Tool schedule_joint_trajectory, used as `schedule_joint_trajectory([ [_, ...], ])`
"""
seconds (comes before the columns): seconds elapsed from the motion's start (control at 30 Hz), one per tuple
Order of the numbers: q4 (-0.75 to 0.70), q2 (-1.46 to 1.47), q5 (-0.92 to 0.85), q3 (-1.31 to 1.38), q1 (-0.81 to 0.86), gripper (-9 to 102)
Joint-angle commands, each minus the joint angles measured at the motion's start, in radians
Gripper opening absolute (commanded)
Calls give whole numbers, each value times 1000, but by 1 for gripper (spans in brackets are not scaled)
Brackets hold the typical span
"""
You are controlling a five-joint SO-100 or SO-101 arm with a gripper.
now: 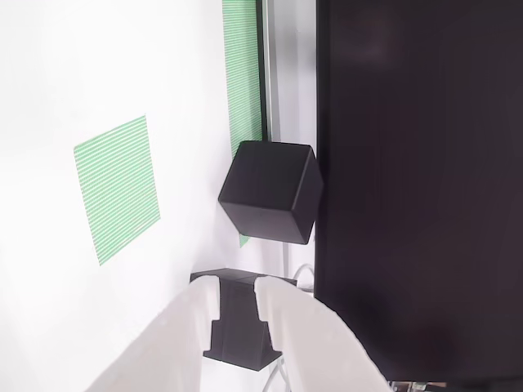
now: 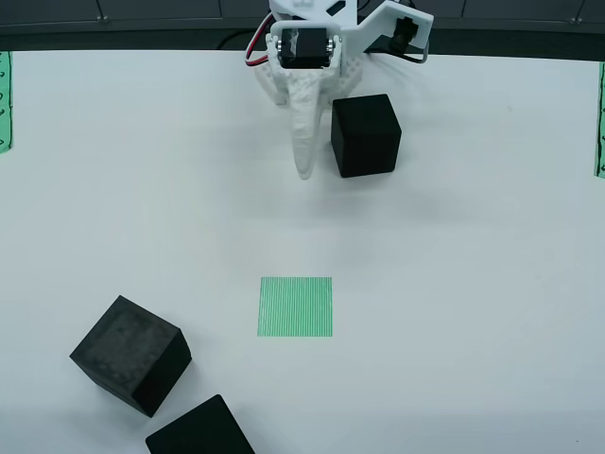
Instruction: Stack 3 Blocks on the chosen place.
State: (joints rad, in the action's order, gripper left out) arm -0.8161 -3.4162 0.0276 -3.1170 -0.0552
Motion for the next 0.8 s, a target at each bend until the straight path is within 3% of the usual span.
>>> schedule_joint_trajectory([
  [0.0,14,-11,-8,-31,-3,2],
  [0.33,207,245,31,92,0,1],
  [0.77,184,709,150,534,-6,1],
])
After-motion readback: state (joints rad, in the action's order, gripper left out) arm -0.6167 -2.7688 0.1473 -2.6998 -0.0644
